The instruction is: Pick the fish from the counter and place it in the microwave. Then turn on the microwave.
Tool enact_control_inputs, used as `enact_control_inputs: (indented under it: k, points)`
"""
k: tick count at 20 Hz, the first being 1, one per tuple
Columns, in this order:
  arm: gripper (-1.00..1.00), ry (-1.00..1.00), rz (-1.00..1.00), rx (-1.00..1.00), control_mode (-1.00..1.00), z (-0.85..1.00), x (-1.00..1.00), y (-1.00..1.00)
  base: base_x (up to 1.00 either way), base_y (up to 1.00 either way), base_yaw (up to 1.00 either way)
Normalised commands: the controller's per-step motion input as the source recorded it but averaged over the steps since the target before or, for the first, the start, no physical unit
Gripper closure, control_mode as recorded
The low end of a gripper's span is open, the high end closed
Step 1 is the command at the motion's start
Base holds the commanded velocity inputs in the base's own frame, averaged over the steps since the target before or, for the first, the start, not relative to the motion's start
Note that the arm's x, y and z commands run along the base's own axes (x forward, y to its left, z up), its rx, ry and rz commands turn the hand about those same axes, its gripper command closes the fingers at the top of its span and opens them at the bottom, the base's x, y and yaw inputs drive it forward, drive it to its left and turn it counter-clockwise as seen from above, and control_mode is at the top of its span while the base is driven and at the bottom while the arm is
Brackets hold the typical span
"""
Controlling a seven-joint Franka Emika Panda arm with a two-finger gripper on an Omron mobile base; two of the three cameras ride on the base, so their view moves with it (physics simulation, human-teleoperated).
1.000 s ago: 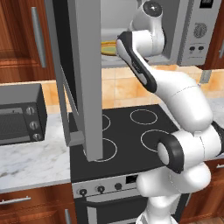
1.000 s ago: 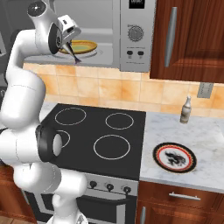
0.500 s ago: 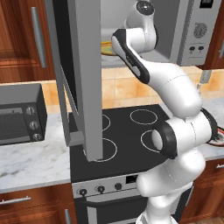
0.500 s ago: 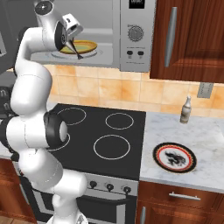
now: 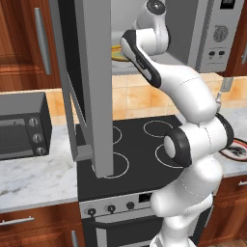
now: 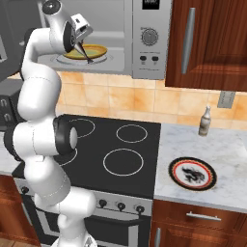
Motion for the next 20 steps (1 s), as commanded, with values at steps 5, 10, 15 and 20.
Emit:
enact_control_inputs:
  k: [5, 10, 15, 20]
  points:
    - [1.0, 0.0, 0.0, -0.01, -1.0, 0.0, 0.18, 0.07, 0.0, 0.0, 0.0]
    - [1.0, 0.0, 0.0, -0.02, -1.0, 0.0, 0.23, 0.05, 0.0, 0.0, 0.0]
    - [1.0, 0.0, 0.0, 0.0, -1.0, 0.01, 0.3, 0.04, 0.0, 0.0, 0.0]
    - [1.0, 0.0, 0.0, 0.0, -1.0, 0.01, 0.28, 0.05, 0.0, 0.0, 0.0]
